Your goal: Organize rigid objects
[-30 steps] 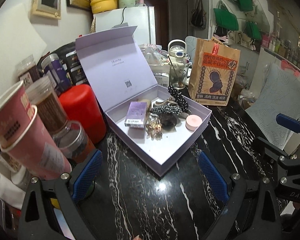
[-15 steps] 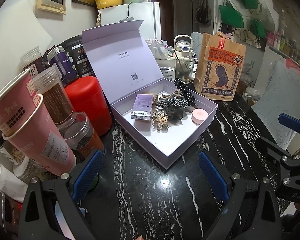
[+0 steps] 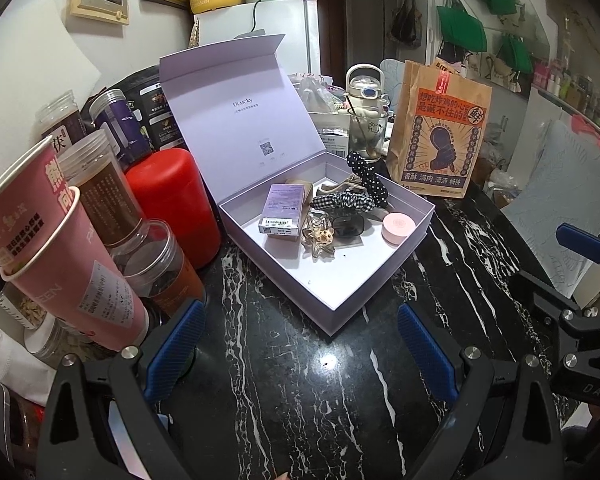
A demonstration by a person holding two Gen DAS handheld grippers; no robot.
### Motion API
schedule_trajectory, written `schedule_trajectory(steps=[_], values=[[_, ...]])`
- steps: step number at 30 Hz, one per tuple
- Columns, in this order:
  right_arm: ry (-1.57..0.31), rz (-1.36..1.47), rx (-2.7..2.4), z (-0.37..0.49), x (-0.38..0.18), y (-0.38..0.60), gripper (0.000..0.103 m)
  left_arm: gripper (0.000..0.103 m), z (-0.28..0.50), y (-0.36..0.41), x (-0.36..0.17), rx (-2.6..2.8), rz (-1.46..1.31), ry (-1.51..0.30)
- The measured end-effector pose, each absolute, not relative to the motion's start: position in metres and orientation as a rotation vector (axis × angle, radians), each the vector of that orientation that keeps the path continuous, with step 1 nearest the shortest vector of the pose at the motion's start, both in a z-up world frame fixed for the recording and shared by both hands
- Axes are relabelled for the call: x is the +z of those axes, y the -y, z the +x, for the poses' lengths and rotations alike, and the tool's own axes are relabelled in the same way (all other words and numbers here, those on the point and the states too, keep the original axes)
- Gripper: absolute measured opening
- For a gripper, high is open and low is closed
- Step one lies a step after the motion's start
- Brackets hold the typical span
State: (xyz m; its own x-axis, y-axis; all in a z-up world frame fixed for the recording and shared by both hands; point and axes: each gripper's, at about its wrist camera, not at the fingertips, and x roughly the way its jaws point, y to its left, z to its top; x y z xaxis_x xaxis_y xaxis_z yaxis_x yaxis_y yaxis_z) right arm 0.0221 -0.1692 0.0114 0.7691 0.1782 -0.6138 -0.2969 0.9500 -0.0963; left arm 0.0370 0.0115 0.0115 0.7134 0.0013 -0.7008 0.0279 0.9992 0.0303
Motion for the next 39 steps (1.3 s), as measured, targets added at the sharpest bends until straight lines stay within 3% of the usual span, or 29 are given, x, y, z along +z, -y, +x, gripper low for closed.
schedule_trajectory(steps=[39], values=[[-0.645,-0.210,0.261,0.025,0.022,0.168,0.088,0.098,0.042,-0.014,0.019,-0.026,0.061,-0.770]])
